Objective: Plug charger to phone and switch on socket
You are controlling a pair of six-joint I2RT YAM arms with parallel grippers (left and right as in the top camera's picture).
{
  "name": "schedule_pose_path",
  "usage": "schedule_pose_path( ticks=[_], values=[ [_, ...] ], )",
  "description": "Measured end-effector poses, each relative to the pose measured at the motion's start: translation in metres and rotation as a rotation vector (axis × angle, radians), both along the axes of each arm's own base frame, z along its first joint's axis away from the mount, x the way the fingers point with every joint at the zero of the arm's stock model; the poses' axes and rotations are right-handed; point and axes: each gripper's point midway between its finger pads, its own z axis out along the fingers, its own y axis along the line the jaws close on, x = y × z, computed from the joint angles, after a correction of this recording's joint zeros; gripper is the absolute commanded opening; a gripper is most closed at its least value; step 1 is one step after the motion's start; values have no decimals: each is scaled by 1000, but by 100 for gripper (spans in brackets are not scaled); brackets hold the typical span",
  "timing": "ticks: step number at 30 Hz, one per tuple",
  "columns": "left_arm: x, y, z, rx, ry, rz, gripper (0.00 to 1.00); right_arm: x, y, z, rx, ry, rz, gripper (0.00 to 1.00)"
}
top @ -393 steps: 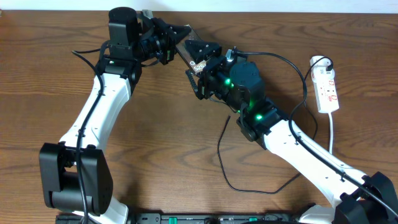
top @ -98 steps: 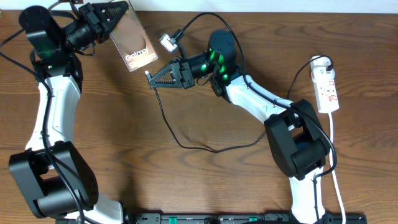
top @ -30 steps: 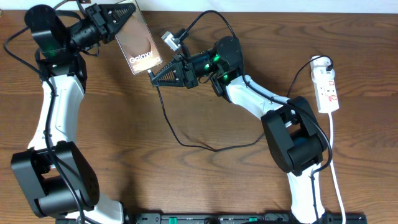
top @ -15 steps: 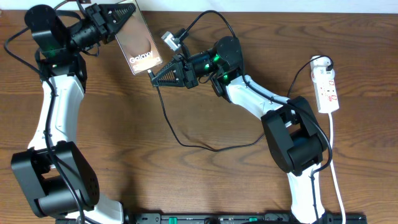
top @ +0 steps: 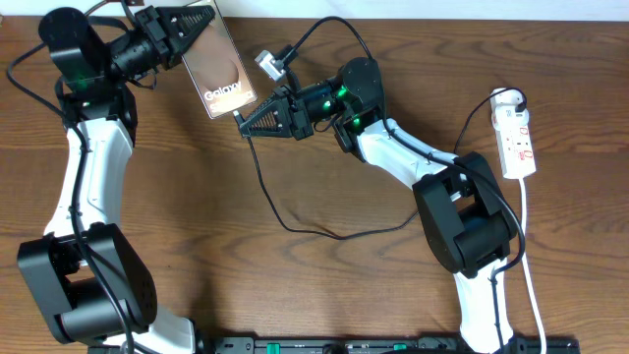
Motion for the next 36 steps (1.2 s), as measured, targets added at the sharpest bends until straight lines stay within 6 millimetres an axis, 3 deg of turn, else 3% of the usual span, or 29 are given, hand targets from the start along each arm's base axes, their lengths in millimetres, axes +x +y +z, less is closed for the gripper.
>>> schedule_pose_path(
  ticks=[36],
  values=[
    [1, -1, 1, 6, -13, 5, 7, 0, 0, 8, -32, 120, -9, 1]
  ],
)
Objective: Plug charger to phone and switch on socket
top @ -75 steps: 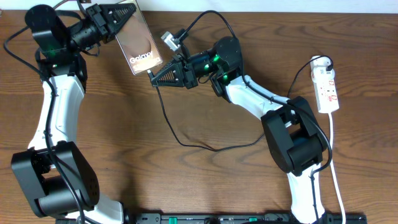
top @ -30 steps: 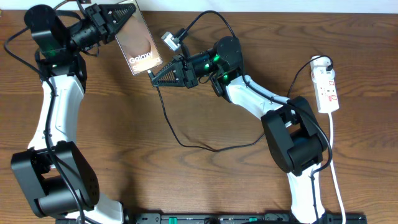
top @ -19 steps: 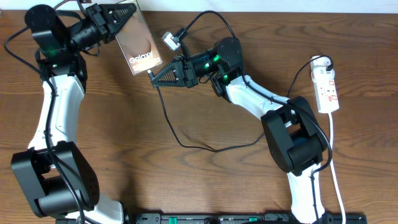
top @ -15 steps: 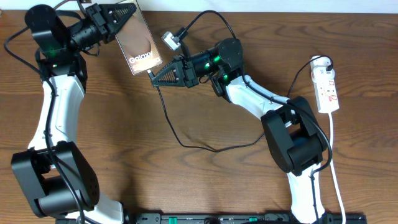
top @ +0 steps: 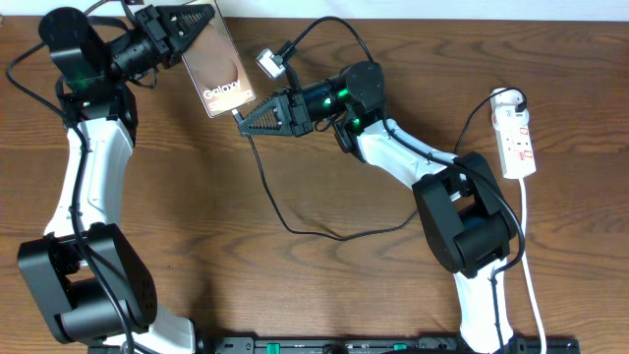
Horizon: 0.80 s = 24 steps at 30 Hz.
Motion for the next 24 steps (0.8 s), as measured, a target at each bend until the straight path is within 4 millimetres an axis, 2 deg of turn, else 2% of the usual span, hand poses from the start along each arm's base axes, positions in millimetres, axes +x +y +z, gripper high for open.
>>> schedule_pose_path(
  ticks=[24],
  values=[
    [7, 5, 0, -3, -1, 49, 8, 15, 4, 8, 39, 30, -90, 1]
  ],
)
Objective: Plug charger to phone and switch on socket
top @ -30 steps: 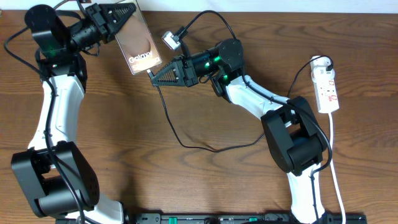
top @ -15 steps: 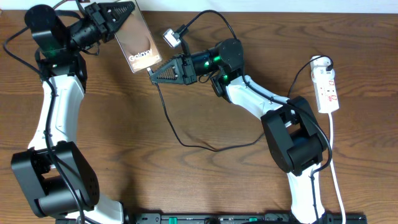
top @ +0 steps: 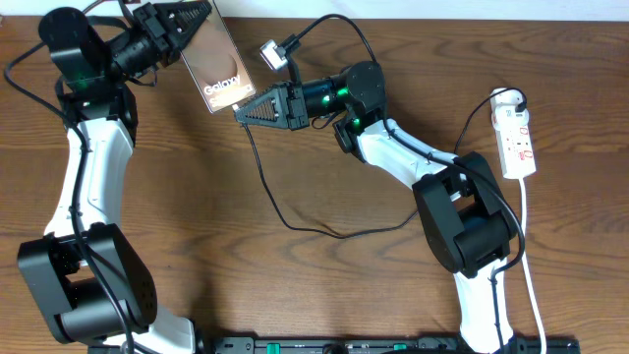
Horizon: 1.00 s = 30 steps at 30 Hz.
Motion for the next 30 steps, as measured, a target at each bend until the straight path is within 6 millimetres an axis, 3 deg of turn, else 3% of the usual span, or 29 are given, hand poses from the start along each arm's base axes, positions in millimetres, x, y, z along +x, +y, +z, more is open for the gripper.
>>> schedule_pose_path(
  ticks=[30],
  values=[
    [6, 5, 1, 24, -35, 47, 8, 9, 3, -4, -22, 85, -37, 1]
  ],
)
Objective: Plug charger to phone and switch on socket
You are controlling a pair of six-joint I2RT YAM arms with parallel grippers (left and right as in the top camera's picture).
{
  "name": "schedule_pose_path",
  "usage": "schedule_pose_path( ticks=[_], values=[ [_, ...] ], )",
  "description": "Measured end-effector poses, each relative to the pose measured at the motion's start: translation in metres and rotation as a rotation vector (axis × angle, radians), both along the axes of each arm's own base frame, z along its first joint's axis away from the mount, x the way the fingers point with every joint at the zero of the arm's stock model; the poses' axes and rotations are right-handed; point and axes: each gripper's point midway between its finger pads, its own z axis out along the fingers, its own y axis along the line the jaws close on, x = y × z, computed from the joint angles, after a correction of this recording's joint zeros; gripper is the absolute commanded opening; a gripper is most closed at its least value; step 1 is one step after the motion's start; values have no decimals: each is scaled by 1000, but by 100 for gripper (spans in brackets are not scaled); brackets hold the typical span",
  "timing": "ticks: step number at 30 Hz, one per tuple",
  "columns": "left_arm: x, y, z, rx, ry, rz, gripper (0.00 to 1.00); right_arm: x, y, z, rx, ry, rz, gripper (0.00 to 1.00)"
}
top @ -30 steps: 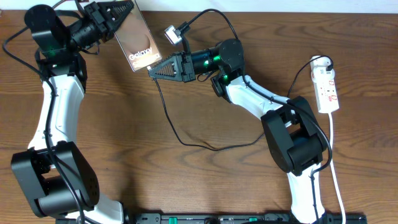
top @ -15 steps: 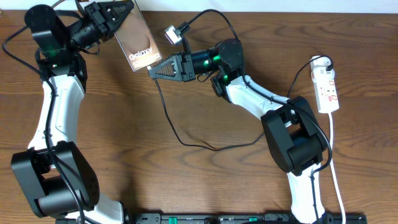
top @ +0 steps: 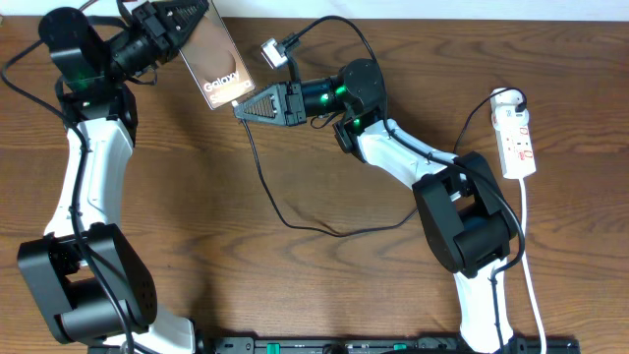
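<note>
My left gripper (top: 193,20) is shut on the upper end of a phone (top: 220,69), whose lit screen reads "Galaxy", held above the table at the top left. My right gripper (top: 239,108) is shut on the plug end of a thin black charger cable (top: 270,197), and its tip touches the phone's lower edge. Whether the plug sits in the port cannot be seen. A white socket strip (top: 517,143) with red switches lies at the right edge.
The black cable loops over the brown wooden table (top: 197,256) between the arms. A white lead (top: 531,275) runs from the strip toward the front edge. A small white connector (top: 274,52) hangs on a cable above the right wrist.
The phone has shifted slightly up and left in my left gripper. My right gripper has followed it, still tip against the phone's lower edge. The cable loop lies about as before.
My left gripper held the phone at the top left throughout. My right gripper, shut on the cable plug, stood below and right of the phone's lower corner, then closer, then with its tip at the lower edge, where it stays now.
</note>
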Motion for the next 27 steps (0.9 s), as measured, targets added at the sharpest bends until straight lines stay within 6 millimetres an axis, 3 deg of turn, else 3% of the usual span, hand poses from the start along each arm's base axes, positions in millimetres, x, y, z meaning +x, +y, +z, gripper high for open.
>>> schedule_pose_path(
  ticks=[27],
  values=[
    [-1, -1, 0, 1, -1, -6, 7, 8, -2, 2, 11, 2, -35, 1]
  ],
)
